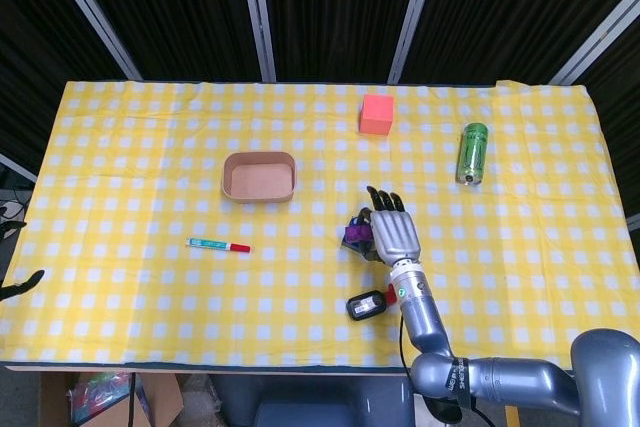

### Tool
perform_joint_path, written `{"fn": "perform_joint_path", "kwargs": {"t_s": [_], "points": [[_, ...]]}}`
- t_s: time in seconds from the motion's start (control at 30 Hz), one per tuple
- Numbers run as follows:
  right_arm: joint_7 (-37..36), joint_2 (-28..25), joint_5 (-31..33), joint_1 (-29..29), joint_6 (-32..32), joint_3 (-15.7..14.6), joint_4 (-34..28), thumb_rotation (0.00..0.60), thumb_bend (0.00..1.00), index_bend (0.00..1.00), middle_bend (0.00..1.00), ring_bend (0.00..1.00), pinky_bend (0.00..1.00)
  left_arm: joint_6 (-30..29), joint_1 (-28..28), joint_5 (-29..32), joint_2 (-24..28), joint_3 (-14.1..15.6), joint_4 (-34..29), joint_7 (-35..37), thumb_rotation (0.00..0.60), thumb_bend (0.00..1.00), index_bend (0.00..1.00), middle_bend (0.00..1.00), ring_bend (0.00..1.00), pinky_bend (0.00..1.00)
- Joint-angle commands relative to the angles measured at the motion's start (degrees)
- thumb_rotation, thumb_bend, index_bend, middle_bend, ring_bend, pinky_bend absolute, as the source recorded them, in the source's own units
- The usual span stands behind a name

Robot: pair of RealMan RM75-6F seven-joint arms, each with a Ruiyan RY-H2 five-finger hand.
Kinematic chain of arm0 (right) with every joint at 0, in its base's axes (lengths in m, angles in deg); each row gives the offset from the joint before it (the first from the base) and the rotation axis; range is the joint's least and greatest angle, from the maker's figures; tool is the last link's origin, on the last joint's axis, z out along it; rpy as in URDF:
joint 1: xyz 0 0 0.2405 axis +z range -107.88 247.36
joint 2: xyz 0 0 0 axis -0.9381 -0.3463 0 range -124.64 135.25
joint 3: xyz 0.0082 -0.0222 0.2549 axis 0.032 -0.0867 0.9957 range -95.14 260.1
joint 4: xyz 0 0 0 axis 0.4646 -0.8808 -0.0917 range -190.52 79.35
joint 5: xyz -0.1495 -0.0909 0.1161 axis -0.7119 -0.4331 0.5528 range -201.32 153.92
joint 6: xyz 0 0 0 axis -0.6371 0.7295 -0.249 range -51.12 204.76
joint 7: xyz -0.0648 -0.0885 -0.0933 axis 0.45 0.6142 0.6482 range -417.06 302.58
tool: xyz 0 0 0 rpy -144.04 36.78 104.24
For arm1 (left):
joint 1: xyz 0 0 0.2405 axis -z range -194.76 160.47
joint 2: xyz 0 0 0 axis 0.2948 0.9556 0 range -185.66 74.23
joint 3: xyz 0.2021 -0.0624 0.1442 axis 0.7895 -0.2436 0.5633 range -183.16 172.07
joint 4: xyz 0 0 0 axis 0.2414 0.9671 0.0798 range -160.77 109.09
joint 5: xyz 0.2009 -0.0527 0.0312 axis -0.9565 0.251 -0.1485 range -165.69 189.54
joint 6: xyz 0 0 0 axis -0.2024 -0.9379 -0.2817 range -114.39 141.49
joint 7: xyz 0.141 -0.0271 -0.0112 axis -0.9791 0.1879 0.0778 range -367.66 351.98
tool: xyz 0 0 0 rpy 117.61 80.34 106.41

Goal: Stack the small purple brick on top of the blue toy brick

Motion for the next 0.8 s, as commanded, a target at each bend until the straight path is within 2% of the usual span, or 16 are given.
{"fn": "perform_joint_path", "kwargs": {"t_s": [0.03,0.8], "points": [[-0.4,0.1,0.0,-0.2,0.3,0.2,0.4,0.600,0.50,0.59,0.00,0.00,0.00,0.1,0.0,0.1,0.0,0.0,0.0,-0.1,0.600,0.21,0.26,0.09,0.00,0.05],[-1.8,2.2,-1.9,-2.3,0.3,-1.1,1.6,0.600,0.51,0.59,0.00,0.00,0.00,0.0,-0.1,0.4,0.1,-0.1,0.0,0.2,0.600,0.21,0.26,0.09,0.00,0.05]]}}
